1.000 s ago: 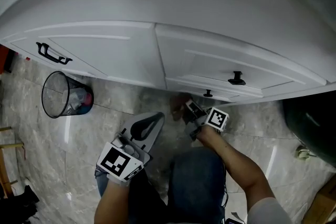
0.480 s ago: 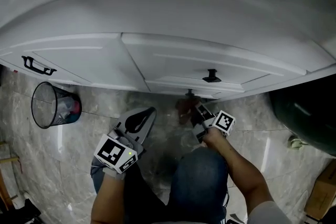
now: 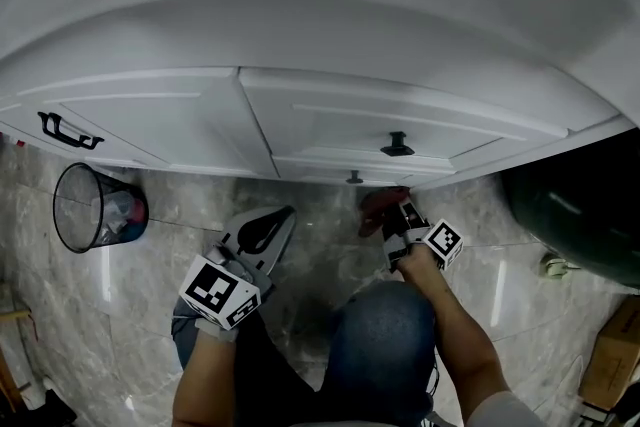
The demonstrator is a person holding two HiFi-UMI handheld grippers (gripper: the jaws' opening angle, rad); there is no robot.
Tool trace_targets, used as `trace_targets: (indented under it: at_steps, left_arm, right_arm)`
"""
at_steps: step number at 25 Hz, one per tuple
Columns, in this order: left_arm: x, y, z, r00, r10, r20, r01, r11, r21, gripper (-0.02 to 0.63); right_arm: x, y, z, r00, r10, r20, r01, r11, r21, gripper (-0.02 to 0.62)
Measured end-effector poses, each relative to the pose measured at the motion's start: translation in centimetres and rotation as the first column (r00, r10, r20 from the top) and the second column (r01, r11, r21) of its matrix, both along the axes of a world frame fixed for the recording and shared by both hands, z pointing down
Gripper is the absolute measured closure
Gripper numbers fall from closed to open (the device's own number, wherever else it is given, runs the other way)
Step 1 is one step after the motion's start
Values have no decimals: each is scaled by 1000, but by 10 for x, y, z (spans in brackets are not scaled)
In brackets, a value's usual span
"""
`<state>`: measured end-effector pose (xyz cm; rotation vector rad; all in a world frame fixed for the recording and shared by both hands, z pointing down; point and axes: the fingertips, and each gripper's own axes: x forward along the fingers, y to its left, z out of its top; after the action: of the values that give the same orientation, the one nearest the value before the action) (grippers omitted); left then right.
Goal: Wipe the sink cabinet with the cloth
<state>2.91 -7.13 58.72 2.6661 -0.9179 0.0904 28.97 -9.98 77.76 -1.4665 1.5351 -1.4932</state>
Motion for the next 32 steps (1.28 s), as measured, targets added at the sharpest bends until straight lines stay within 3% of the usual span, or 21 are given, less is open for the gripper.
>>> trace_targets:
  at_steps: [3, 7, 12, 18, 25, 32]
  left_arm:
    - [-4, 0, -2, 1000, -8, -13, 7, 1000, -3, 594]
    - [-4, 2, -3, 1000, 2, -24, -2, 1000, 0, 594]
    - [-2, 1, -1, 999, 20, -25, -20, 1000, 3, 594]
    - [-6, 0, -1, 999, 20, -38, -20, 1000, -1, 594]
    - [-8, 1, -2, 999, 21, -46, -21, 1000, 7, 594]
    - [-17, 11, -14, 997, -27, -67, 27, 1000, 1, 594]
  right_arm:
    - [15, 4, -2, 996, 79, 34, -79, 997, 6, 552]
    - [23, 5, -11, 995, 96, 17, -96, 995, -4, 552]
    - [24, 2, -53, 999, 33, -19, -31, 998, 61, 552]
    - [22, 3, -116, 998, 23, -65, -15, 993, 119, 552]
    - [6, -4, -196, 983, -11, -183, 60, 963, 264, 552]
    - [-33, -10, -221, 982, -96, -164, 144, 939, 313, 552]
